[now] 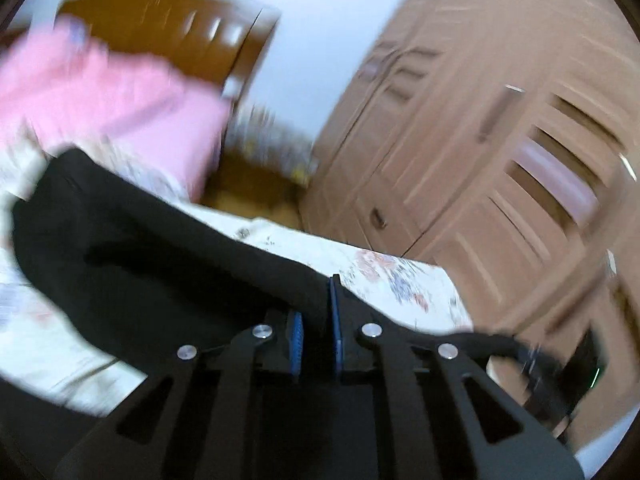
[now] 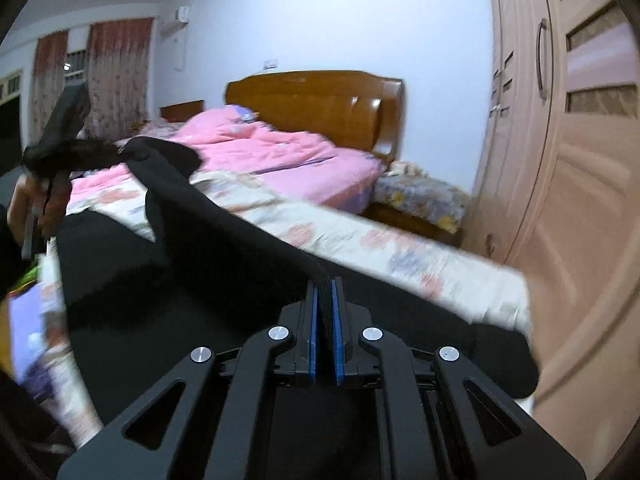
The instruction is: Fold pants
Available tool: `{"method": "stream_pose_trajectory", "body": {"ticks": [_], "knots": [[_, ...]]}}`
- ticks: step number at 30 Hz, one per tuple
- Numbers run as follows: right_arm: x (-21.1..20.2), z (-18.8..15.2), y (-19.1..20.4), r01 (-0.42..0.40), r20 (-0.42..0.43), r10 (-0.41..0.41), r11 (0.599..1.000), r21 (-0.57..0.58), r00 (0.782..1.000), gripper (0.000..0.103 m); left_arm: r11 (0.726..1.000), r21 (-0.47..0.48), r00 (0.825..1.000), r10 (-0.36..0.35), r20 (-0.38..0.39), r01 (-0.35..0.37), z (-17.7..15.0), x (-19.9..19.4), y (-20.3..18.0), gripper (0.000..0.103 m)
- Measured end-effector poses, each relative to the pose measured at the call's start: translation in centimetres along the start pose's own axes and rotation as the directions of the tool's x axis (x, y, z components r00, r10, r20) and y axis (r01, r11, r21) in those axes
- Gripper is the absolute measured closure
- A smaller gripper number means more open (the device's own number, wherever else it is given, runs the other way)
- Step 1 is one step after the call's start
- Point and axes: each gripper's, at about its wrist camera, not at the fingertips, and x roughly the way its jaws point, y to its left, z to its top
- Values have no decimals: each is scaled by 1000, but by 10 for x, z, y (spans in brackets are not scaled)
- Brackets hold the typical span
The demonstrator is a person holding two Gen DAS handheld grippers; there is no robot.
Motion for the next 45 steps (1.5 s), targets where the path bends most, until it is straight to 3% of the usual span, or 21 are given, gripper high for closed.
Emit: {"method": "stream_pose_trajectory", "body": {"ticks": [1,3,4,5,6,8,9,10,11,12,15,18,22,25,32,36,40,41,43,44,45], "knots": [[-6,-18,8,-20,-40,20,1000,7,999,94,999,34,999,10,33,-11,-21,-24,-9,91],[-6,-48,18,-35,-130,40,999,34,991,81,999,42,999,23,41,-25,-74,-61,-16,90],[-1,-69,22,-32,-206,46,997,70,978,65,999,30,999,31,22,-31,-99,-68,-13,90],[1,-83,24,-19,-249,43,995,99,967,56,999,3,999,43,-19,-43,-128,-69,-6,87],[0,-95,25,-5,-274,41,991,132,961,55,998,-31,996,51,-68,-53,-151,-65,3,84],[-22,-109,26,11,-223,41,974,228,974,43,989,-117,977,64,-202,-89,-191,-47,29,76],[-35,-113,24,8,-189,47,959,285,981,41,985,-148,974,56,-219,-90,-201,-46,37,72],[-50,-118,20,8,-141,45,936,353,989,41,985,-161,983,35,-179,-65,-204,-51,39,62],[-61,-123,17,8,-106,39,915,404,994,41,981,-174,987,59,-152,-86,-203,-59,42,33],[-67,-129,19,12,-92,32,899,438,995,41,977,-188,990,81,-115,-101,-200,-67,43,21],[-69,-143,3,14,-88,43,826,564,995,41,969,-243,999,34,-34,-42,-193,-85,50,17],[-65,-144,-5,6,-70,48,785,620,996,42,959,-284,999,11,-32,-20,-189,-83,58,16],[-47,-138,-16,78,-107,-9,747,660,994,42,943,-331,998,-2,-65,-20,-199,-71,70,16],[-38,-138,-30,99,-124,-12,680,726,992,47,937,-348,998,-2,-60,-20,-204,-68,74,16],[-41,-144,-30,145,-151,-44,622,769,988,61,941,-337,998,27,-60,-46,-200,-67,80,16],[-45,-145,-30,144,-133,-63,604,784,989,61,937,-345,998,28,-54,-45,-197,-67,82,16],[-36,-144,-33,168,-131,-106,588,791,986,60,947,-305,994,78,-74,-97,-196,-62,78,16],[-36,-145,-33,169,-126,-115,586,792,985,71,949,-299,994,84,-75,-102,-196,-61,77,17],[-37,-149,-33,190,-126,-150,579,793,981,84,955,-274,992,98,-80,-116,-196,-58,75,31],[-39,-152,-34,169,-101,-148,573,802,984,86,956,-270,992,91,-91,-113,-196,-55,76,64],[-42,-153,-34,150,-79,-147,570,808,986,86,957,-274,991,67,-115,-97,-197,-51,79,78]]}}
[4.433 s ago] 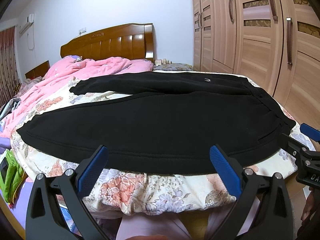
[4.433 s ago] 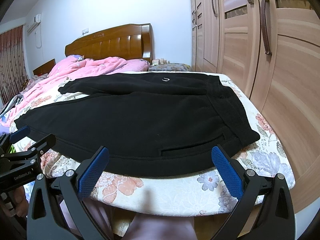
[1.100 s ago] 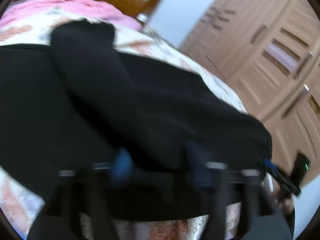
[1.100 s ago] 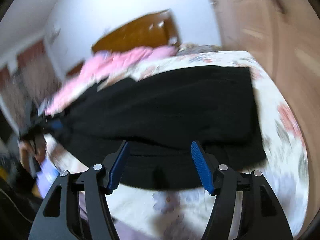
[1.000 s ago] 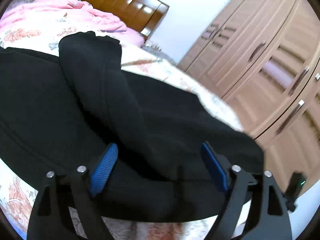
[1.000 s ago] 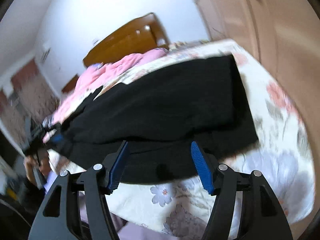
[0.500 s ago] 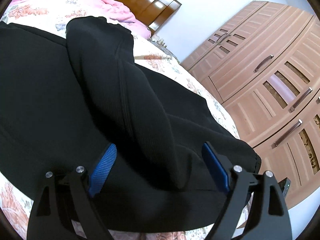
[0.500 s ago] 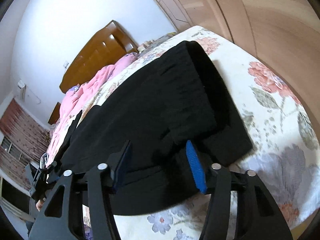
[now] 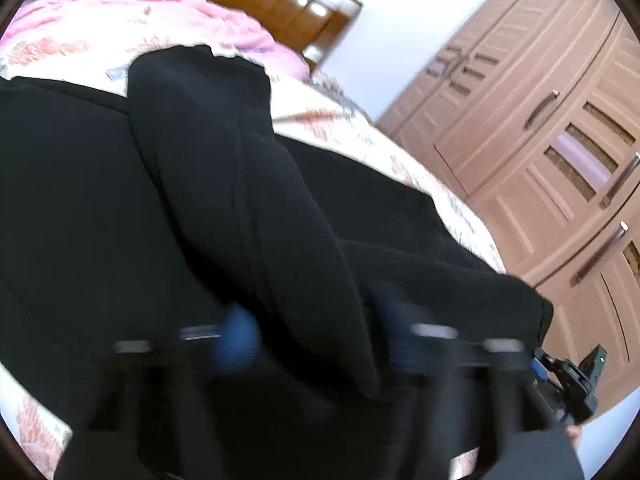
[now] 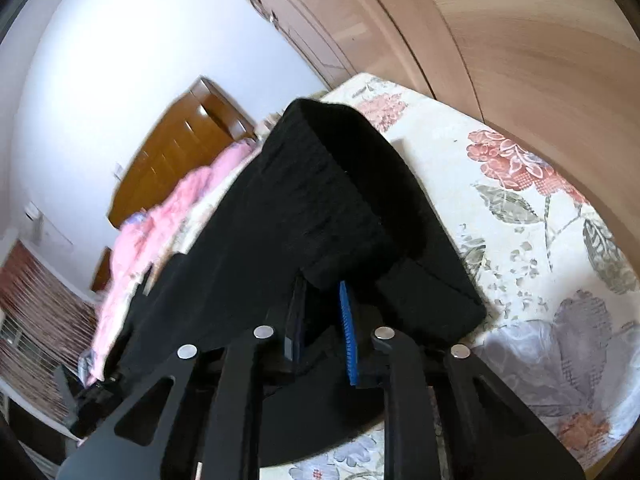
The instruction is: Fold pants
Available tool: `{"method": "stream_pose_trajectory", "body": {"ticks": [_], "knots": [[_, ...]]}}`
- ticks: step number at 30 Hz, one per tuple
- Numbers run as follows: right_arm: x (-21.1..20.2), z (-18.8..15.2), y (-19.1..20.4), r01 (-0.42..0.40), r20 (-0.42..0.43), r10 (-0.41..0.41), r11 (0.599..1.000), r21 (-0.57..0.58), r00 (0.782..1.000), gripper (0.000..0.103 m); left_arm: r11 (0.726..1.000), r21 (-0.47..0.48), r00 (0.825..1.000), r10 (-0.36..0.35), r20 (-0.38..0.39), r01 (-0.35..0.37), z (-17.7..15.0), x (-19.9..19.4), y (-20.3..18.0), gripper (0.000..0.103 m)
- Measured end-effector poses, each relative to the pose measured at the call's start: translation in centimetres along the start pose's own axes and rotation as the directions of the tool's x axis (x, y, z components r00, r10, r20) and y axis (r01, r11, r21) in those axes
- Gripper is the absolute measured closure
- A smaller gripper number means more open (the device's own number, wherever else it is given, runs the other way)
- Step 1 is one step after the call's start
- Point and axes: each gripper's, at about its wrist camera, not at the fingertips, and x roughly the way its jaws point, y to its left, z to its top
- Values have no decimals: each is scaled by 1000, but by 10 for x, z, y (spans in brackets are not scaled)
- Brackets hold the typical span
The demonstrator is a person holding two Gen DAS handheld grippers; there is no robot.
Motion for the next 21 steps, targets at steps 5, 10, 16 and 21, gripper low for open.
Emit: {"method": "stream_pose_trajectory", "body": {"ticks": [5,10,16,21], "knots": [[-34,11,15,-83,82,85,996,-32,993,88,996,91,997,-18,77,11,7,-28,-19,87],[-82,11,17,-105,136,112,993,-59,984,88,987,135,988,-103,117,87,9,-72,-41,88],[-43,-22,-32,-13,-10,13,1000,22,1000,88,991,120,998,-66,6,65,-28,-61,-21,87],[-49,-22,-26,-11,-2,11,1000,-8,1000,89,994,108,999,-17,-33,20,-52,-40,-6,86]]}}
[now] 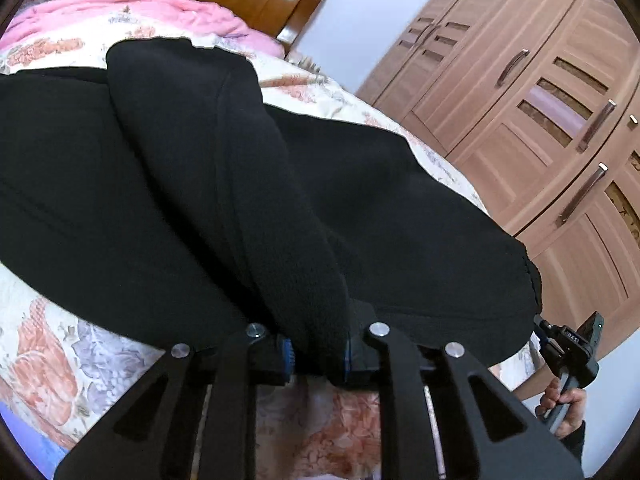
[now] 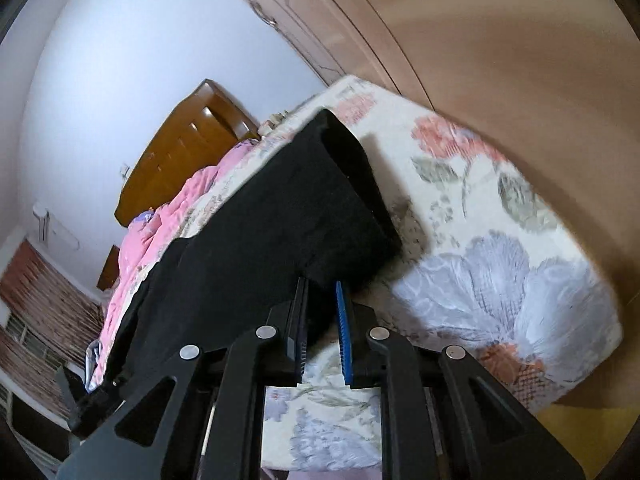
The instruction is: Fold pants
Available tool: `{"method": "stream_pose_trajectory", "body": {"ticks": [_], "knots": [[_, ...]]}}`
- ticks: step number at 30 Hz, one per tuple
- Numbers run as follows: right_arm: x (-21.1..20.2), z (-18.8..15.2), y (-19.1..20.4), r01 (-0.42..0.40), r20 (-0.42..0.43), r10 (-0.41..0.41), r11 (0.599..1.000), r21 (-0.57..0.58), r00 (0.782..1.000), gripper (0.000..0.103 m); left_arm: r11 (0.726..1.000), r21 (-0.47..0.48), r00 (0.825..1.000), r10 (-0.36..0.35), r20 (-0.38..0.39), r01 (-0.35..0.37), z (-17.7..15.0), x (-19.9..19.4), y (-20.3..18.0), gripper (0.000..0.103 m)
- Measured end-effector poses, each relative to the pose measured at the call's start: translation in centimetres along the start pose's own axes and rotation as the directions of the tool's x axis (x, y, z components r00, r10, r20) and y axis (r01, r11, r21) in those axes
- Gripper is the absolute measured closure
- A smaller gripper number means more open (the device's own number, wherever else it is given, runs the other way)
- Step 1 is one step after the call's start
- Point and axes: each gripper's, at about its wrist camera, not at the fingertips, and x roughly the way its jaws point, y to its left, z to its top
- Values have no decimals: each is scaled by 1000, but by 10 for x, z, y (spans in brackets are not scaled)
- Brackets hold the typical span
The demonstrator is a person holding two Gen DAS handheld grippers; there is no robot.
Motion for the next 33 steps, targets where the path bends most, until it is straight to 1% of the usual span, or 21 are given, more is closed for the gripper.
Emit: {"method": "stream_pose_trajectory", "body": {"ticks": [2,5,10,12,13,14,15,16,17,19,20,21,22,24,25,26,27,28,30,31,33], "knots": [[-10,2,8,-16,22,17,1000,-17,1000,89,1000,-1,1000,-6,7,6,2,-6,0,86],[-2,-1,11,17,11,-16,999,-51,1000,89,1000,22,999,2,45,-3,4,-14,-6,86],[9,-6,1,32,-23,-33,999,-34,999,88,1000,8,1000,18,19,-18,-4,2,4,83],[3,-4,5,53,-44,-55,998,-44,998,78,1000,2,1000,3,27,-3,-4,1,3,81],[-4,-2,9,87,-44,-89,995,-50,995,68,1000,0,1000,-8,21,8,-3,-1,4,79],[-11,-1,13,117,-27,-119,991,-61,993,52,1000,-2,1000,-10,21,10,-2,-2,4,68],[-19,-1,19,149,5,-149,985,-81,989,43,1000,-6,999,1,32,-1,0,-7,5,47],[-30,1,31,173,66,-166,977,-127,984,33,999,-16,996,51,75,-50,2,-18,4,37],[-35,3,42,180,105,-163,969,-171,981,33,996,-22,987,94,127,-92,3,-29,2,28],[-29,9,73,174,142,-138,942,-286,980,33,988,-2,953,147,266,-152,9,-58,-11,24],[-19,13,90,158,133,-119,928,-336,984,33,987,27,941,143,307,-159,16,-66,-22,22],[-3,17,108,139,116,-102,914,-381,988,33,986,72,939,122,321,-153,26,-69,-36,22],[11,19,120,126,99,-93,902,-413,991,33,979,152,949,84,304,-135,42,-62,-60,21],[54,30,145,112,38,-107,872,-477,994,32,955,267,969,61,240,-126,63,-36,-98,14],[70,34,149,110,8,-121,869,-482,993,31,937,336,984,37,177,-96,76,-8,-122,13],[86,39,151,113,-24,-142,871,-479,990,30,931,361,992,12,127,-58,84,12,-134,13],[100,42,150,126,-54,-171,874,-469,984,30,930,367,999,-16,39,1,94,44,-147,13],[116,46,146,141,-96,-207,877,-458,974,28,934,357,999,-16,-43,30,103,78,-155,13],[136,47,134,152,-166,-256,870,-470,952,26,932,359,991,6,-130,42,111,125,-163,14],[142,48,122,129,-198,-249,869,-478,948,26,928,372,987,28,-161,34,115,151,-163,14],[135,47,112,73,-220,-206,866,-495,953,26,924,381,981,71,-182,4,119,179,-156,14]]}}
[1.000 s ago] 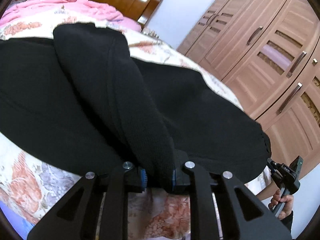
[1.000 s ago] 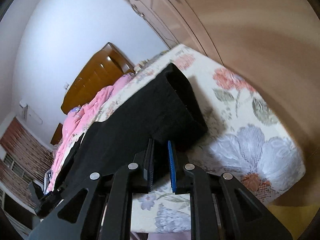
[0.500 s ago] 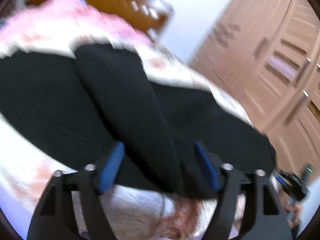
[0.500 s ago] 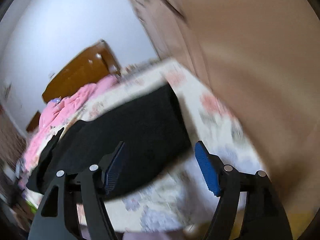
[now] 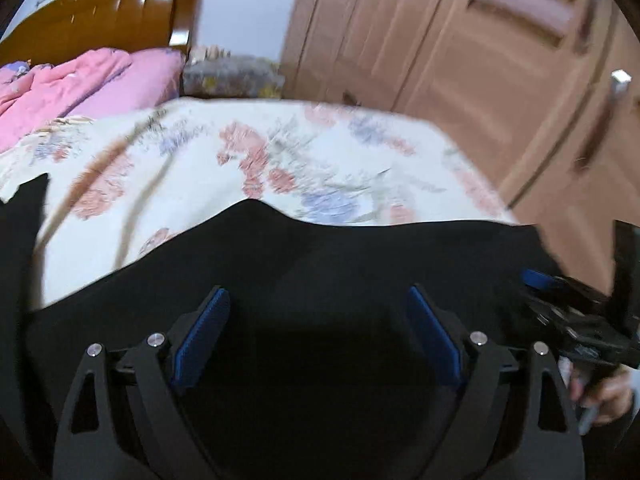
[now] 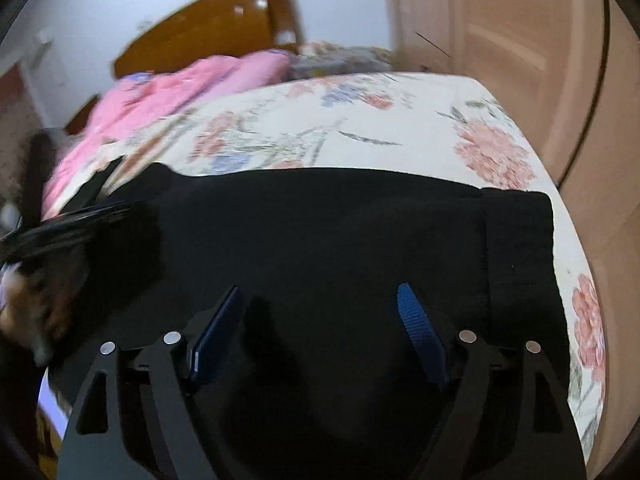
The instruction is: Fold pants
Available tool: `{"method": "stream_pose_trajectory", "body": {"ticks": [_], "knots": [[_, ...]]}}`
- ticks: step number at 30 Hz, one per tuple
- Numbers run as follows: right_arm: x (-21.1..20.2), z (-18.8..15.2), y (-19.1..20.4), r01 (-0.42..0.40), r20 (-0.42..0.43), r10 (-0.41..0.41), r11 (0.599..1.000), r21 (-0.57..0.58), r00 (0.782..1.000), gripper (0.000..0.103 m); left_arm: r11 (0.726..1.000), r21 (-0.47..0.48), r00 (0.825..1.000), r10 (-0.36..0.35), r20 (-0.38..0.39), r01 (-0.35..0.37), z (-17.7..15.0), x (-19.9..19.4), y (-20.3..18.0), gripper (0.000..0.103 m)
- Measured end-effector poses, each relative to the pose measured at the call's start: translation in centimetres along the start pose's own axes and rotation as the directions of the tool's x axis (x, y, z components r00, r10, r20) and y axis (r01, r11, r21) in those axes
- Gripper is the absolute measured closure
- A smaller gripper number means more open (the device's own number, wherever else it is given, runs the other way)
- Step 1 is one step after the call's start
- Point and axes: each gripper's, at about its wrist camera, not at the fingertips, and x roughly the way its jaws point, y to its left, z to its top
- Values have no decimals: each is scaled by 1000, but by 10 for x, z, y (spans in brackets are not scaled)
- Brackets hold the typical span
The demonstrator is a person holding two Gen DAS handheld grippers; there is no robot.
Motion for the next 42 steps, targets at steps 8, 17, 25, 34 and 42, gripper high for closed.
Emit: {"method": "stream_pose_trajectory", "body": {"ticks": [8,17,25,34,42], "knots": [[-16,-13,2,76,19,-76,996,-38,997,14,999,28,1000,-15,25,15,0,24,29,9],[-25,1,51,161,98,-152,983,-93,983,13,999,4,998,-40,47,40,0,17,25,4],[16,38,169,-44,97,82,938,-344,992,13,944,-159,937,314,152,-291,29,-73,113,4],[67,36,221,-100,7,112,916,-387,994,13,899,-45,883,418,-213,-436,5,-21,195,45],[91,38,199,-166,-73,153,952,-255,986,13,835,-410,843,485,233,-367,-66,-178,241,95]]}}
